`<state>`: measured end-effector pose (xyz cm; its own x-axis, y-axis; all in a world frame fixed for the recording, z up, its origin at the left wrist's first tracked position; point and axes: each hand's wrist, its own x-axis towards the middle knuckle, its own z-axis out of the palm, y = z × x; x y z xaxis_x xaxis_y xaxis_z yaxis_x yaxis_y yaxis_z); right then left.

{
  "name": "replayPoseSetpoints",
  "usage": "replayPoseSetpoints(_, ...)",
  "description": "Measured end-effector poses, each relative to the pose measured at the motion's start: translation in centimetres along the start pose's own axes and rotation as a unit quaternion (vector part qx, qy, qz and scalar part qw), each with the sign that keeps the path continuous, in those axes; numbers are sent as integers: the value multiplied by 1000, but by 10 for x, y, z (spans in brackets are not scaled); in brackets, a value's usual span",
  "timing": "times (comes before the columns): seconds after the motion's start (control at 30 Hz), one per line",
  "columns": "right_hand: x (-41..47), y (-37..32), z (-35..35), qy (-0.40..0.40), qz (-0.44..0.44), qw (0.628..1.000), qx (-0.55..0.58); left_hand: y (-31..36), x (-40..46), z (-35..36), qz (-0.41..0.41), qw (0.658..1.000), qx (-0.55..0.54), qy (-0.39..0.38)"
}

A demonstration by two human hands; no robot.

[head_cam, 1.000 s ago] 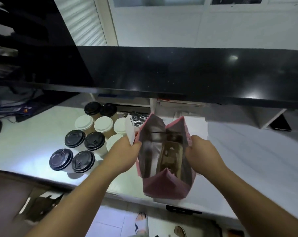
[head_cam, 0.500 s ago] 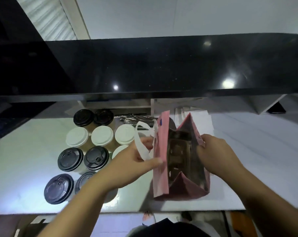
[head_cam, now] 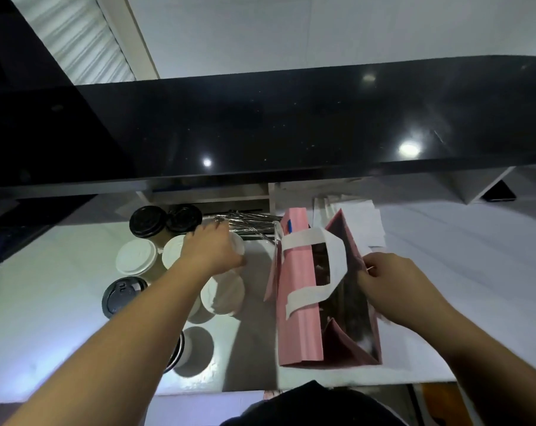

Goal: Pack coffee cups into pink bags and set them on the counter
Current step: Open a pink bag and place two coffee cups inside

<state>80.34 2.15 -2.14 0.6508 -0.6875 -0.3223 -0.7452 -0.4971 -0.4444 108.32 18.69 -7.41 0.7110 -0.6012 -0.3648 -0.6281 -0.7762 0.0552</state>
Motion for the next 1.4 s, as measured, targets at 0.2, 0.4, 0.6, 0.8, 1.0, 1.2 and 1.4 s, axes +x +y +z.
replayPoseSetpoints(0.2, 2, 6, 0, 2, -2, 1000, 7, 2, 12, 17, -15, 1000, 6, 7)
replayPoseSetpoints(0.4, 2, 9, -3, -24, -13, 999, 19, 12, -27, -45, 22, 983, -145, 109)
replayPoseSetpoints(0.6, 3, 10, -7, -40, -34, 998, 24, 48, -118, -132, 152, 920, -273, 237)
replayPoseSetpoints(0.8, 2, 13, -14, -67, -53, 996, 41, 114, -137, -131, 275, 943, -164, 92)
replayPoseSetpoints(1.0, 4, 24, -19, -66, -66, 995, 17, 145, -96, -82, 270, 963, -9, 13)
replayPoseSetpoints(1.2, 5, 28, -21, -54, -63, 997, 3, 167, -70, -33, 277, 960, 38, -13)
replayPoseSetpoints(1.4, 7, 33, -23, -71, -48, 996, 9, 174, -41, -10, 237, 971, 28, -3)
